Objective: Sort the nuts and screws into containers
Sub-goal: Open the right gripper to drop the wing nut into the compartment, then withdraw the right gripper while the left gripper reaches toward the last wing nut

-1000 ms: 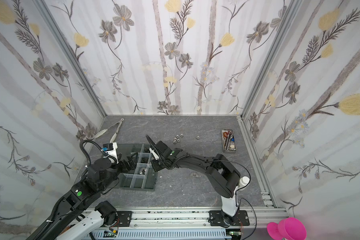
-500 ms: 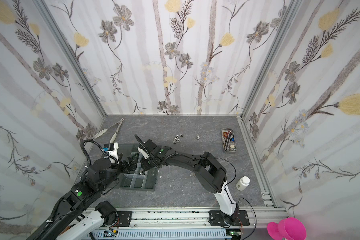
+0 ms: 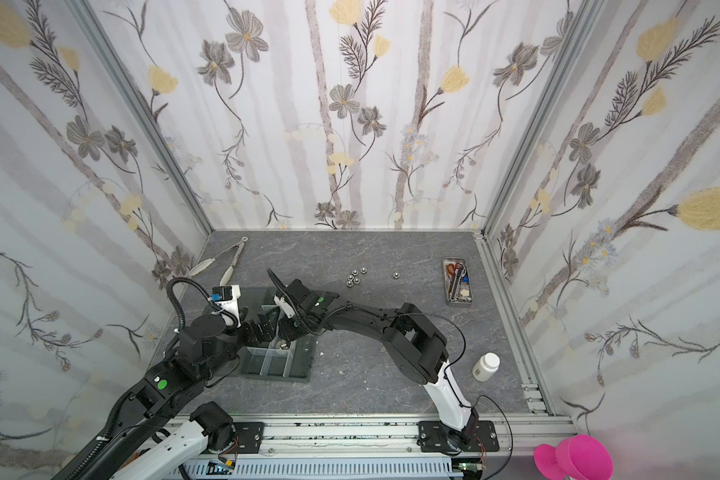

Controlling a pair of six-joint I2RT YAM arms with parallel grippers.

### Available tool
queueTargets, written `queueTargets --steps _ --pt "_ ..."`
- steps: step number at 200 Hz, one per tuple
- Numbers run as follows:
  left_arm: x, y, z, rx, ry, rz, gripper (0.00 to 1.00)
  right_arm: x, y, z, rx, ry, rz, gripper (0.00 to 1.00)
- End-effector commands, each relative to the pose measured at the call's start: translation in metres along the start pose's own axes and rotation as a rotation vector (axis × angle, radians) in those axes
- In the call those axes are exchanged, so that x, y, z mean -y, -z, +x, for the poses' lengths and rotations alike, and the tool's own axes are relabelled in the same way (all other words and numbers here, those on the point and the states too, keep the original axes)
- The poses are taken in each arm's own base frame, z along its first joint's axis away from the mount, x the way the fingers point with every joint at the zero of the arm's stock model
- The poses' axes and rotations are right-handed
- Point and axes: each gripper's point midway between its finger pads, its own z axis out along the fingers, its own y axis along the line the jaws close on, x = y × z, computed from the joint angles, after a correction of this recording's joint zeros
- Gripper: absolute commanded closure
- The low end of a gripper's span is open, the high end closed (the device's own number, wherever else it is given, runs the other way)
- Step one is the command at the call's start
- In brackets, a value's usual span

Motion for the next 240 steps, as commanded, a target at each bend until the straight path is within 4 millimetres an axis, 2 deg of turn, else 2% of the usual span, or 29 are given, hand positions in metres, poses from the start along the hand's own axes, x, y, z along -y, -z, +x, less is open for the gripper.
queueTargets --steps 1,55,103,140,148,153,156,162,230,234,240 --pt "0.004 -0.002 -0.006 0.008 -0.004 0.01 0.0 -0.005 0.007 -0.003 0.016 0.007 -0.011 0.61" --pt "0.018 -0.012 0.001 -0.067 -0.029 0.047 0.0 0.008 0.04 -0.004 0.088 -0.01 0.002 0.6" --pt "0.038 -0.022 0.007 -0.121 -0.067 0.065 0.0 0.039 0.082 0.004 0.189 -0.084 0.012 0.6" --pt "0.062 -0.033 0.013 -0.156 -0.117 0.064 0.0 0.062 0.116 0.012 0.273 -0.142 0.011 0.59" --pt "0.068 -0.037 0.016 -0.169 -0.129 0.065 0.0 0.07 0.117 0.02 0.27 -0.158 0.02 0.59" --pt "0.072 -0.039 0.018 -0.175 -0.135 0.067 0.0 0.065 0.127 0.021 0.294 -0.151 0.008 0.59" --pt "0.075 -0.04 0.018 -0.178 -0.138 0.071 0.0 0.077 0.132 0.019 0.31 -0.173 0.022 0.59" --pt "0.079 -0.042 0.021 -0.185 -0.146 0.073 0.0 0.081 0.14 0.017 0.333 -0.18 0.022 0.59" --pt "0.127 -0.069 0.054 -0.274 -0.207 0.111 0.01 0.131 0.192 0.05 0.437 -0.283 0.069 0.57" --pt "0.129 -0.07 0.056 -0.279 -0.211 0.113 0.01 0.138 0.188 0.062 0.421 -0.301 0.079 0.57" --pt "0.133 -0.072 0.059 -0.287 -0.217 0.117 0.01 0.144 0.192 0.067 0.426 -0.316 0.086 0.57"
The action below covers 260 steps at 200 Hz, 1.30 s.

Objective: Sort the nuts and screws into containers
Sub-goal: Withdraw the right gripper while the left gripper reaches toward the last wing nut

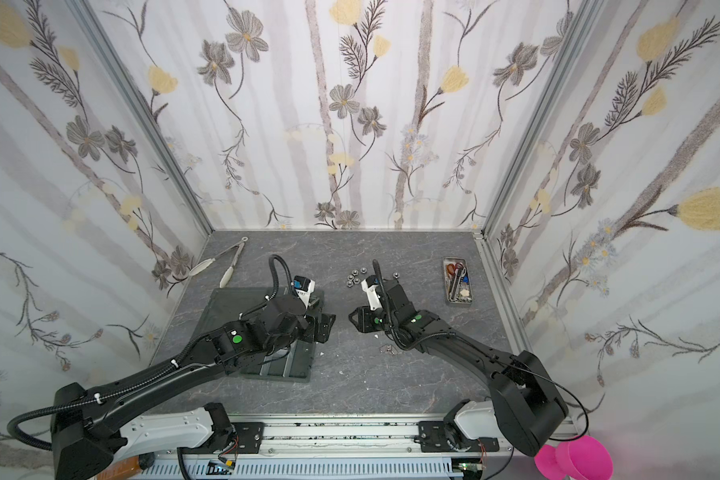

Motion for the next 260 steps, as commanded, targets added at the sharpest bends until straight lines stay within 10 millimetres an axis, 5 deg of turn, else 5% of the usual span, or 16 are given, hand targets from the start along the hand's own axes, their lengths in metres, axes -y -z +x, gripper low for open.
queueTargets --steps 1,59,116,170,214,260 --pt "0.015 -0.008 -0.008 0.025 0.016 0.013 0.01 0.014 0.013 0.0 0.038 -0.035 -0.006 0.57" --pt "0.057 -0.044 0.015 -0.089 -0.079 0.037 0.04 0.079 0.053 0.005 0.139 -0.169 0.086 0.56" --pt "0.085 -0.081 0.054 -0.229 -0.207 0.045 0.14 0.114 0.078 0.007 0.208 -0.25 0.107 0.54" --pt "0.101 -0.107 0.076 -0.303 -0.272 0.037 0.22 0.129 0.09 0.002 0.259 -0.287 0.116 0.54" --pt "0.094 -0.13 0.106 -0.386 -0.341 0.007 0.23 0.135 0.093 0.0 0.28 -0.307 0.109 0.54" --pt "0.103 -0.147 0.11 -0.401 -0.369 0.014 0.26 0.135 0.096 -0.001 0.292 -0.31 0.103 0.54"
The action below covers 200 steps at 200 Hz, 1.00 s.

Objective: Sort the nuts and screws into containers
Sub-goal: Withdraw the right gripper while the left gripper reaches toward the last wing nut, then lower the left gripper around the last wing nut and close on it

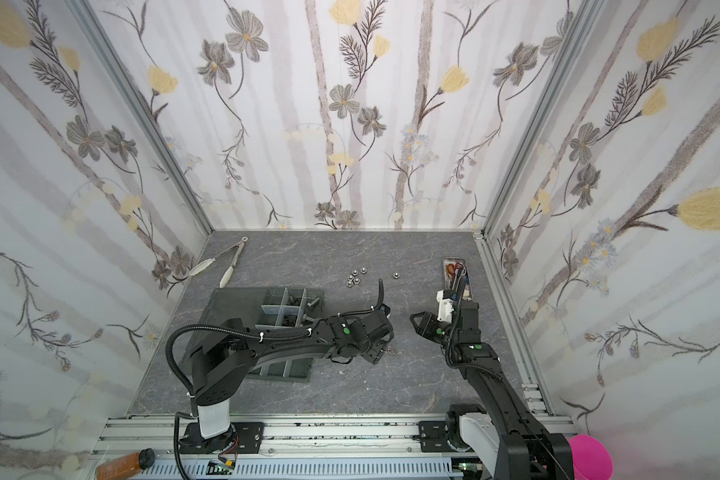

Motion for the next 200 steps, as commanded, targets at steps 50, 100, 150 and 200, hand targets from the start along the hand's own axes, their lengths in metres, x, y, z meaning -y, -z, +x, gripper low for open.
queueTargets --steps 50,100,150,200 --pt "0.01 -0.024 0.0 -0.03 -0.047 0.016 0.3 -0.009 0.002 -0.008 0.032 0.015 -0.05 0.54" --pt "0.013 -0.035 0.004 -0.046 -0.067 0.019 0.35 -0.008 0.002 -0.008 0.031 0.012 -0.052 0.54" --pt "0.016 -0.043 0.004 -0.051 -0.07 0.02 0.42 -0.012 0.002 -0.008 0.029 0.009 -0.075 0.54" --pt "0.021 -0.049 0.001 -0.048 -0.064 0.031 0.46 -0.012 0.002 -0.007 0.025 0.008 -0.08 0.54"
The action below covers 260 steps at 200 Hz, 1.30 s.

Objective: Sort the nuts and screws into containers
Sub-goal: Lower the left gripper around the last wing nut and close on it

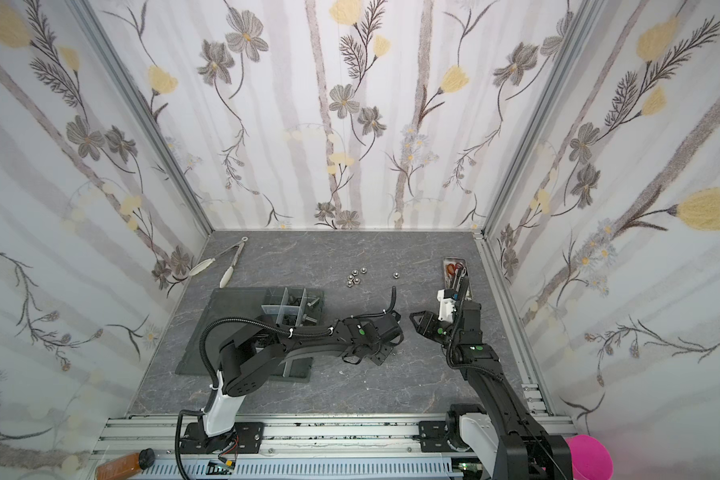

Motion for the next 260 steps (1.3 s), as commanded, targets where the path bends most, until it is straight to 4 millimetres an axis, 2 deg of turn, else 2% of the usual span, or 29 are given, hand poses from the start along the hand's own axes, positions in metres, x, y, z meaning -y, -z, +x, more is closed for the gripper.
queueTargets --steps 1,47,117,184,260 --pt "0.003 -0.003 -0.005 0.009 -0.001 0.01 0.46 -0.007 0.0 -0.005 0.017 0.015 -0.034 0.54" --pt "0.009 -0.006 -0.01 0.006 0.004 0.03 0.51 -0.007 0.0 -0.004 0.017 0.015 -0.036 0.54" --pt "0.012 -0.01 -0.008 0.0 0.02 0.048 0.53 -0.004 0.001 -0.006 0.03 0.016 -0.02 0.54" --pt "0.016 -0.012 -0.013 0.008 0.024 0.058 0.59 0.005 0.005 -0.01 0.059 0.014 0.034 0.53" --pt "0.019 -0.014 -0.016 0.01 0.027 0.066 0.73 0.006 0.006 -0.011 0.062 0.01 0.037 0.53"
